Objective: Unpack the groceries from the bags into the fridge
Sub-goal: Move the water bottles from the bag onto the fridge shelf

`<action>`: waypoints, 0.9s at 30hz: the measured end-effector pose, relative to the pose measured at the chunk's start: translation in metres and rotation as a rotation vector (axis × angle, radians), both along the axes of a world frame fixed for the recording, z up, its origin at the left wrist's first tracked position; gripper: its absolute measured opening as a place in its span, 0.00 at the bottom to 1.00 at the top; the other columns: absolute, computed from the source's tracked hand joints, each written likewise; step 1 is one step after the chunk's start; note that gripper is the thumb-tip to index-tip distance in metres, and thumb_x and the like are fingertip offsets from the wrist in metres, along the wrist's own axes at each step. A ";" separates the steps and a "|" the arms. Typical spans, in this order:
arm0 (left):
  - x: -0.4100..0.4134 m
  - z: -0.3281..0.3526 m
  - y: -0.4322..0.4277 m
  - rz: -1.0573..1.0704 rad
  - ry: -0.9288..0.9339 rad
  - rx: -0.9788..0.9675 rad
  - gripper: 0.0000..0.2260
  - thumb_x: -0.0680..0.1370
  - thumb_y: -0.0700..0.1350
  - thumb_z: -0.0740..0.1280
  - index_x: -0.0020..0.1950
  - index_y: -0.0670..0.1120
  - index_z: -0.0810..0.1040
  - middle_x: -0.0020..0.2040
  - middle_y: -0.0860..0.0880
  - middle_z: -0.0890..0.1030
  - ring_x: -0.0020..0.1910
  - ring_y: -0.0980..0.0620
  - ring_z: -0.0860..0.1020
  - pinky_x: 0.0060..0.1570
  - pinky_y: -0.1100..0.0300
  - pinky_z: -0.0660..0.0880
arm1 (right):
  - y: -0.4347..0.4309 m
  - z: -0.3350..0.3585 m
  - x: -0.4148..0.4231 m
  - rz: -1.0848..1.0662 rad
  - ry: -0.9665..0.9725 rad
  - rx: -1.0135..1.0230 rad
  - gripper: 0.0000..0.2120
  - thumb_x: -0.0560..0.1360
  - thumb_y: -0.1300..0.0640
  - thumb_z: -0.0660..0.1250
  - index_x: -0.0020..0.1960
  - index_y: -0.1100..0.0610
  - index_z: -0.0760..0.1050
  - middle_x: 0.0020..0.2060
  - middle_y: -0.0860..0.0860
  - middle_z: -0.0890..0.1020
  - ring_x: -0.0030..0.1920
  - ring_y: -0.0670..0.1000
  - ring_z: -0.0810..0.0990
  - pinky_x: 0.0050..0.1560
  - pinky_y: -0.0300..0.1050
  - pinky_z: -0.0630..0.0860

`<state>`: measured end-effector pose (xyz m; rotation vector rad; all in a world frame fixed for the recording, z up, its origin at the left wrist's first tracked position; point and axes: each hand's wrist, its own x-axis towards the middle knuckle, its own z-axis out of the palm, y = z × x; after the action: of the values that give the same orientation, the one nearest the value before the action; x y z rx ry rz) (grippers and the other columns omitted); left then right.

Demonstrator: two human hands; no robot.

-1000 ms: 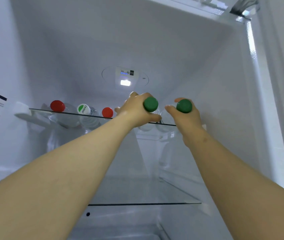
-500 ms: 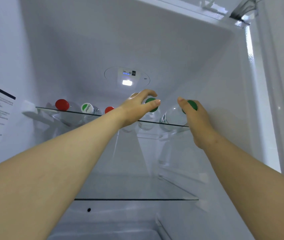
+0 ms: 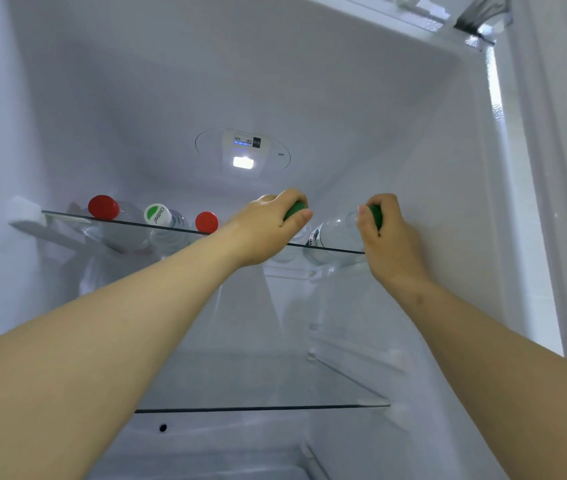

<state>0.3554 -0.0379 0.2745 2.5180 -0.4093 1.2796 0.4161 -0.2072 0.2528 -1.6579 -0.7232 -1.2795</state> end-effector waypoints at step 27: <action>0.034 0.035 -0.012 0.319 0.394 0.072 0.12 0.81 0.45 0.54 0.62 0.49 0.69 0.52 0.48 0.72 0.49 0.47 0.69 0.48 0.59 0.65 | 0.025 0.042 0.034 -0.195 0.377 -0.402 0.11 0.77 0.56 0.61 0.55 0.62 0.72 0.48 0.56 0.75 0.45 0.55 0.72 0.44 0.43 0.68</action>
<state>0.3897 -0.0500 0.3093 2.8926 0.0389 0.8347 0.4501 -0.1824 0.2951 -2.2660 -0.6231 -0.9440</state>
